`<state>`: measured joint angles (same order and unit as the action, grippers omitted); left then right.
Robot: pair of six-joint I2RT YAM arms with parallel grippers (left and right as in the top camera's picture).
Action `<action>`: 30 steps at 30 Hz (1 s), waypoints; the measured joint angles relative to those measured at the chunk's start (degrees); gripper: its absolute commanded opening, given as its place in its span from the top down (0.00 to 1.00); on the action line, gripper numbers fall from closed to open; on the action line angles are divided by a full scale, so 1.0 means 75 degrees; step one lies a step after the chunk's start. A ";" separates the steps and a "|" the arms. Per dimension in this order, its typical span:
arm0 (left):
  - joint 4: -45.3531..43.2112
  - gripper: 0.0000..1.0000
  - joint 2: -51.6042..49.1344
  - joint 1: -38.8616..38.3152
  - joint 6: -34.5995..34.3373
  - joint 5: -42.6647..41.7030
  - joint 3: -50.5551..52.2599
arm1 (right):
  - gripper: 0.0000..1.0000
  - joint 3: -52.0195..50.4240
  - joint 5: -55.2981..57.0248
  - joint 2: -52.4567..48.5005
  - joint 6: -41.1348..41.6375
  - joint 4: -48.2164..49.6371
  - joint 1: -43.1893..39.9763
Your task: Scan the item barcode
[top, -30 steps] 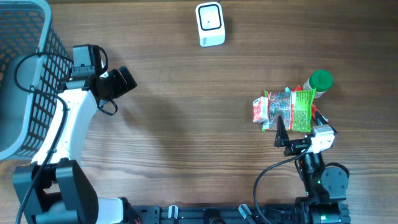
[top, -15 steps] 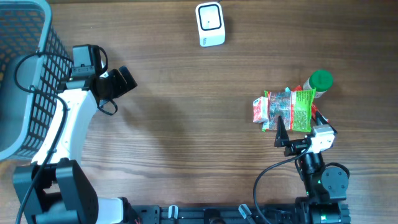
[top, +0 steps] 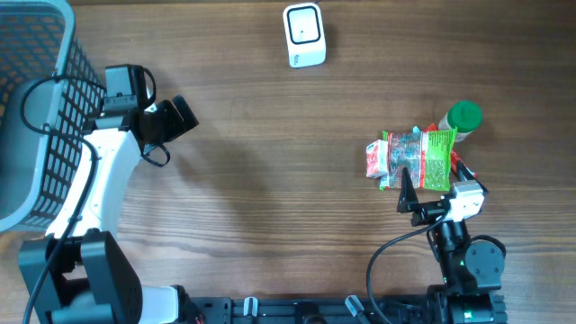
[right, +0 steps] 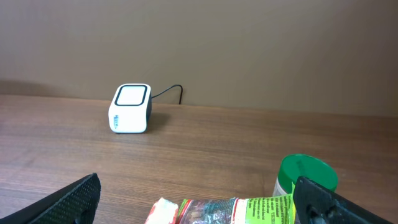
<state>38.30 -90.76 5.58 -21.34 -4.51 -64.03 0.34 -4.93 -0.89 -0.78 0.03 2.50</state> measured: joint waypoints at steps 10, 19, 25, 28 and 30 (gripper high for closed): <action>0.0000 0.00 0.0000 0.0000 0.0000 0.0000 0.0000 | 0.00 0.0000 0.0000 0.0000 0.0000 0.0000 0.0000; 0.0000 0.00 0.0015 0.0000 0.0000 0.0000 0.0000 | 0.00 0.0000 0.0000 0.0000 0.0000 0.0000 0.0000; 0.0003 0.00 0.0921 0.0000 0.0000 -0.0003 0.0003 | 0.00 0.0000 0.0000 0.0000 0.0000 0.0000 0.0000; -0.0006 0.00 0.1993 0.0000 0.0000 -0.0003 0.0003 | 0.00 0.0000 0.0000 0.0000 0.0000 0.0000 0.0000; -0.0012 0.00 0.2771 0.0000 0.0000 0.0000 0.0003 | 0.00 0.0000 0.0000 0.0000 0.0000 0.0000 0.0000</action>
<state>38.22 -69.97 5.58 -21.34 -4.51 -64.01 0.34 -4.93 -0.89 -0.78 0.03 2.50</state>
